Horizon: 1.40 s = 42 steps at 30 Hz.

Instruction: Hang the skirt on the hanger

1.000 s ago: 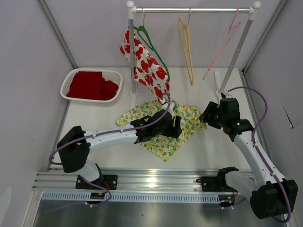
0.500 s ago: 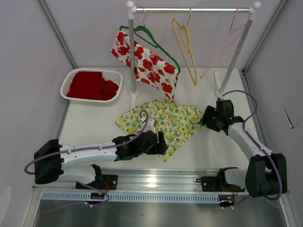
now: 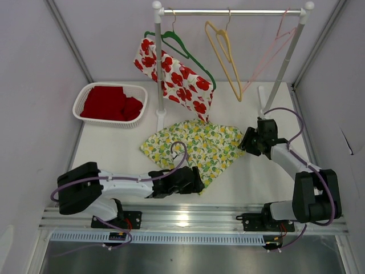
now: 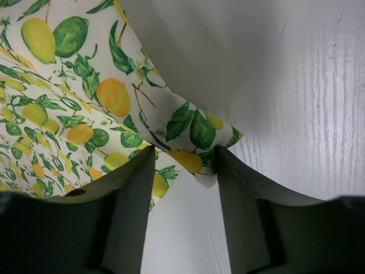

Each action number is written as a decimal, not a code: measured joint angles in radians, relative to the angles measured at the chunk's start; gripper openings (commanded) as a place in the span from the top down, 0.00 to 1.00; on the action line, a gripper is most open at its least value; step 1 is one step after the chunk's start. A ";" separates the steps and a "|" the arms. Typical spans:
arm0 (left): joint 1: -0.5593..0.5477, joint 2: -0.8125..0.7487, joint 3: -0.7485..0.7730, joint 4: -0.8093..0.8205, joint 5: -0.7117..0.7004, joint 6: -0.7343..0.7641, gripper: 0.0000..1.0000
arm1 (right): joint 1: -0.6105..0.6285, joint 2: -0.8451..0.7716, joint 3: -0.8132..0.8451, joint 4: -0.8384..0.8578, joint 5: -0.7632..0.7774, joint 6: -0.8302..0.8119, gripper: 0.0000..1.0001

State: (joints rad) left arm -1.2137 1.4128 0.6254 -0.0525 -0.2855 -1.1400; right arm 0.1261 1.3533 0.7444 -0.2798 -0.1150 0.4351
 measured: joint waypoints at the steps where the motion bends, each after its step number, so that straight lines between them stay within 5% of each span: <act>1: 0.000 0.013 0.000 0.013 0.006 -0.013 0.25 | 0.000 0.007 0.000 0.004 -0.002 -0.001 0.57; 13: -0.037 0.042 -0.004 0.023 0.031 -0.120 0.27 | -0.002 0.018 0.003 0.008 -0.005 0.001 0.78; 23: -0.036 0.094 0.057 -0.043 -0.003 -0.171 0.35 | -0.002 -0.008 0.004 -0.009 -0.005 0.006 0.84; 29: -0.019 0.153 0.097 -0.047 -0.022 -0.183 0.62 | -0.002 -0.087 0.004 -0.051 -0.003 0.008 0.85; 33: -0.016 0.182 0.106 -0.048 -0.027 -0.192 1.00 | -0.002 -0.122 0.004 -0.075 -0.001 0.009 0.85; 42: 0.043 0.003 0.107 -0.233 -0.079 -0.054 1.00 | -0.051 -0.185 0.035 -0.176 -0.009 0.021 0.92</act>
State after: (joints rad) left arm -1.1709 1.4162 0.7322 -0.2855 -0.3649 -1.1938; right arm 0.0746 1.1679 0.7795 -0.4557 -0.1242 0.4557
